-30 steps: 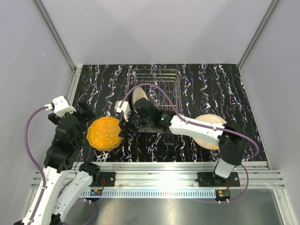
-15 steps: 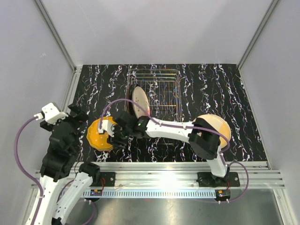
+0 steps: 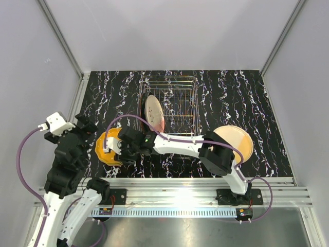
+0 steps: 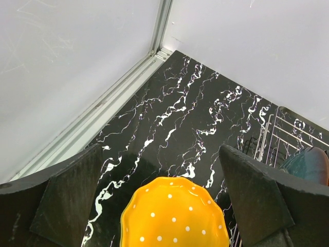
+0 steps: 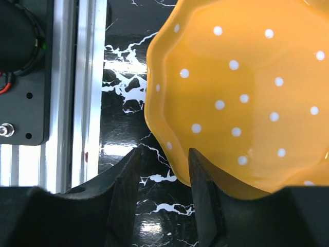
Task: Load the plates into the dish rack
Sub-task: Grab a plate with the right arm, then insert the plate into the dish rack
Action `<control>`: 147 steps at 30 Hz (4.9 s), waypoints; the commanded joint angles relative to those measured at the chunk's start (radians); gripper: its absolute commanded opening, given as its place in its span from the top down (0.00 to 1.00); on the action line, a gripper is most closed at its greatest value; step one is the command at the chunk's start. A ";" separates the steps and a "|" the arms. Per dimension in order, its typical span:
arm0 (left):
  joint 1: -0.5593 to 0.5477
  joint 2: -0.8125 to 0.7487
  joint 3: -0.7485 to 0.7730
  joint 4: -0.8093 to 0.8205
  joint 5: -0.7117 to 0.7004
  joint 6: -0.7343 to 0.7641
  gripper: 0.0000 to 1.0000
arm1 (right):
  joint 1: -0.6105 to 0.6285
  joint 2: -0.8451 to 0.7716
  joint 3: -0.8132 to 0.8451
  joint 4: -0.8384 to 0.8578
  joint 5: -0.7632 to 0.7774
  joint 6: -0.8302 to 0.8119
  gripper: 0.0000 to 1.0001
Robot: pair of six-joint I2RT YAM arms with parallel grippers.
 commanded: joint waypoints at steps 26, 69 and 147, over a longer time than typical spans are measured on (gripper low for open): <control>0.003 0.020 -0.003 0.050 0.008 -0.003 0.01 | 0.046 -0.015 0.058 0.044 0.011 0.005 0.96; 0.003 0.017 -0.010 0.038 -0.032 -0.017 0.01 | 0.009 -0.296 -0.044 0.458 -0.057 0.647 1.00; 0.002 0.066 -0.006 0.038 0.065 -0.007 0.01 | -0.413 -0.823 -0.501 0.614 0.589 1.116 1.00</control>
